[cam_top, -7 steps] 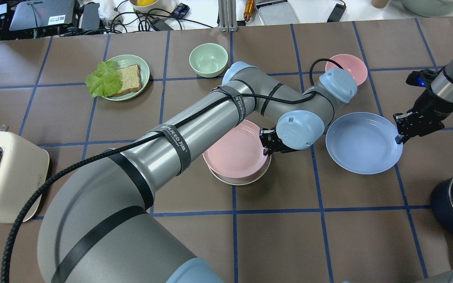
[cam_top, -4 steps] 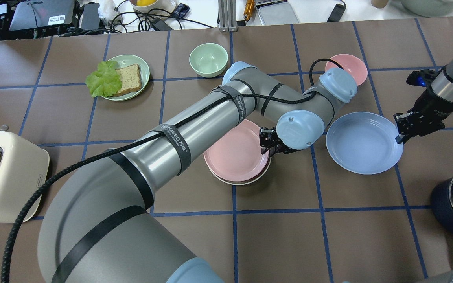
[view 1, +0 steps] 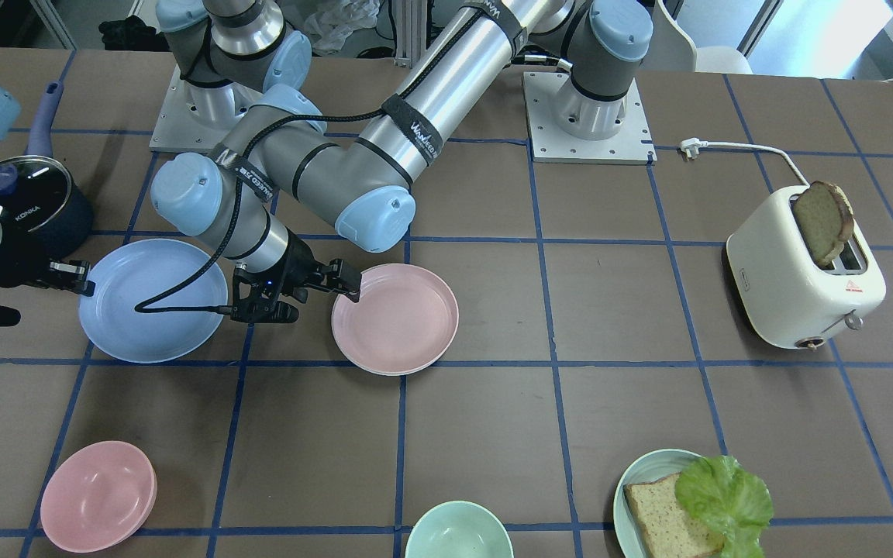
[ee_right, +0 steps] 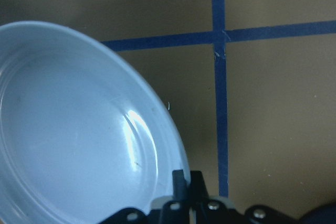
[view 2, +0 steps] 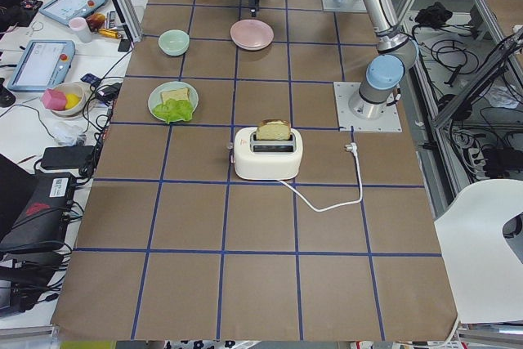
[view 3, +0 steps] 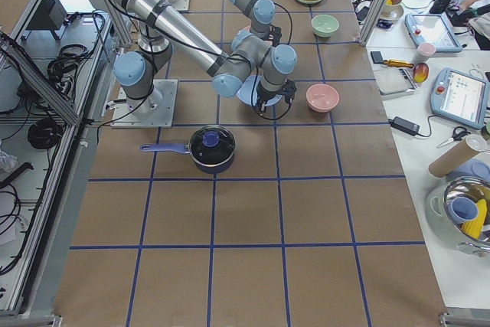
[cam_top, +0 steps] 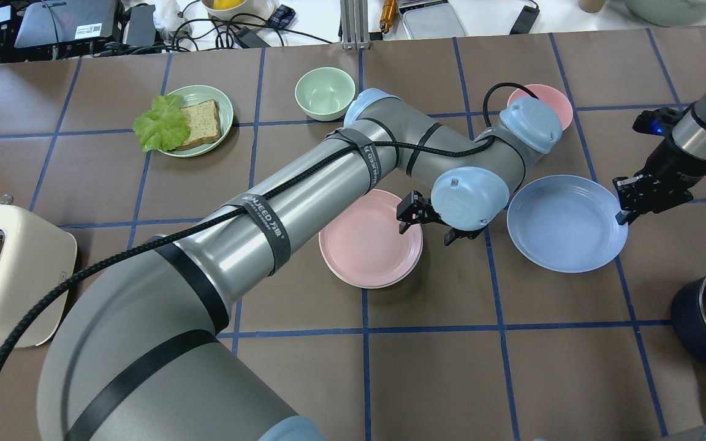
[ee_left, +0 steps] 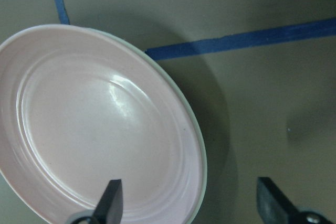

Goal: Stack three plates with pink and blue
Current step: 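Open the left gripper and raise it away from the stacked plates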

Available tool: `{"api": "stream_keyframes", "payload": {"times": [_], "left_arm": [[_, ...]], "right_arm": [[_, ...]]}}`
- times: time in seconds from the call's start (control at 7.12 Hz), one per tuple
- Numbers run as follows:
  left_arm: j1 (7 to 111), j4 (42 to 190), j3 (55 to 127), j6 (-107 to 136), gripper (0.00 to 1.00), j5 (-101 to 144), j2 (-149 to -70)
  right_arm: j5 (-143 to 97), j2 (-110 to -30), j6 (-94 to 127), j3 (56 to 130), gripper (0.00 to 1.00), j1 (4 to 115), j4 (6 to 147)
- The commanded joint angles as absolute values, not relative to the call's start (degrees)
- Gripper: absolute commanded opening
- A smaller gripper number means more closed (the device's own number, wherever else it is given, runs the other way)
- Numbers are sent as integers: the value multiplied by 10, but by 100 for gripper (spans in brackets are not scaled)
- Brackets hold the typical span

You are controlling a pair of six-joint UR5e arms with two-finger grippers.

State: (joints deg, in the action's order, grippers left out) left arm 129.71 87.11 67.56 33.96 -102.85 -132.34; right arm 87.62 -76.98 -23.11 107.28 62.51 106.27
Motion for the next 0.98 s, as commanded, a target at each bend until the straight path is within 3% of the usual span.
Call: {"api": "stream_keyframes", "payload": {"times": [0.0,0.84], "left_arm": [[1289,875,671,336,100,-1032,-1289],[1158,880,674,213,100,-1028,-1162]], "right_arm": [[868,-772,-232,1076,0,628,1061],[824,-799,-86,1081,0,741,1023]]}}
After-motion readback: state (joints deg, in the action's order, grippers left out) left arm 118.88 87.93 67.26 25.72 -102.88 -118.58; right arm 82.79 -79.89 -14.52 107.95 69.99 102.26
